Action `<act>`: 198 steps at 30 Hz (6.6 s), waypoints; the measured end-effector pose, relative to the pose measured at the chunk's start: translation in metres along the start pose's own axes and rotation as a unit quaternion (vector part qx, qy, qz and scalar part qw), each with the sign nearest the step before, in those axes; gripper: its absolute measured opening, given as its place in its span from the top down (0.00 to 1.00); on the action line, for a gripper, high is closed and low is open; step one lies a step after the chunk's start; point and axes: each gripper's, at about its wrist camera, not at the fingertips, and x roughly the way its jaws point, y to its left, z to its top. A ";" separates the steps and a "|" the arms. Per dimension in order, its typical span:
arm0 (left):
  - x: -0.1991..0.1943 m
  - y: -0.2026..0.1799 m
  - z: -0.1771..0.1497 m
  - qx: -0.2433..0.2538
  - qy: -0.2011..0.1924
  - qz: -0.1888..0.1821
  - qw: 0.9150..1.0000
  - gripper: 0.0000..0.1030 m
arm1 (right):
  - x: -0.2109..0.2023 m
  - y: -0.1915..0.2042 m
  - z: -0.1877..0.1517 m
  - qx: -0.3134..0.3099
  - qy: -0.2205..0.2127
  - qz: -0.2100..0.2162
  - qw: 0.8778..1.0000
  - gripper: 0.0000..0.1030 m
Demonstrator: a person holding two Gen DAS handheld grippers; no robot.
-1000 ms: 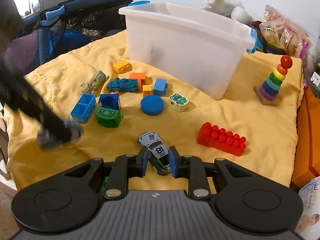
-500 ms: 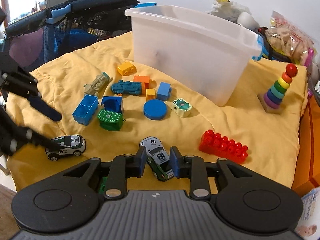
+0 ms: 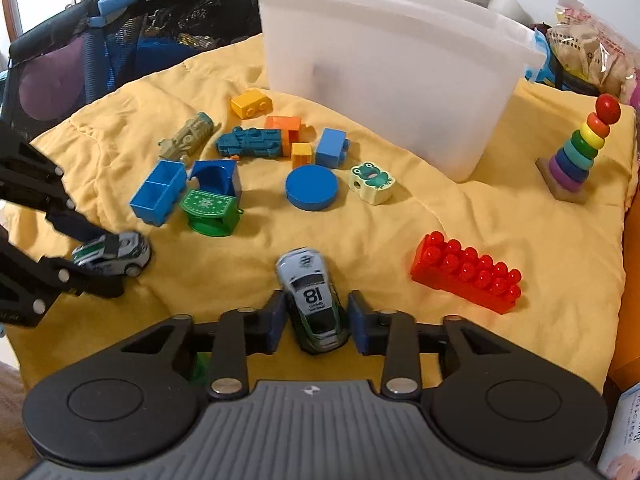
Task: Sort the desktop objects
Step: 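Carry both cars over the white bin and open both tools, then grasp the tall green Duplo piece with the left tool while the right grasps the green square brick, then carry both green pieces over the white bin and open both tools, then grasp the blue Duplo brick with the left tool while the right grasps the long red brick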
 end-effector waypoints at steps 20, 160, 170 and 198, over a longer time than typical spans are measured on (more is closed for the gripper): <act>-0.059 0.072 0.188 0.020 -0.211 0.127 0.969 0.68 | -0.077 -0.040 0.148 0.003 -0.190 -0.108 0.976 0.68; 0.011 0.120 0.208 -0.043 -0.136 0.088 0.986 0.77 | -0.009 -0.056 0.192 0.037 -0.092 -0.110 0.989 0.63; 0.011 0.118 0.202 -0.059 -0.137 0.080 0.986 0.56 | 0.015 -0.069 0.184 0.074 -0.064 -0.120 0.988 0.57; 0.015 0.019 0.018 -0.025 -0.026 0.057 0.998 0.59 | -0.012 0.014 0.003 0.021 0.022 -0.025 0.999 0.52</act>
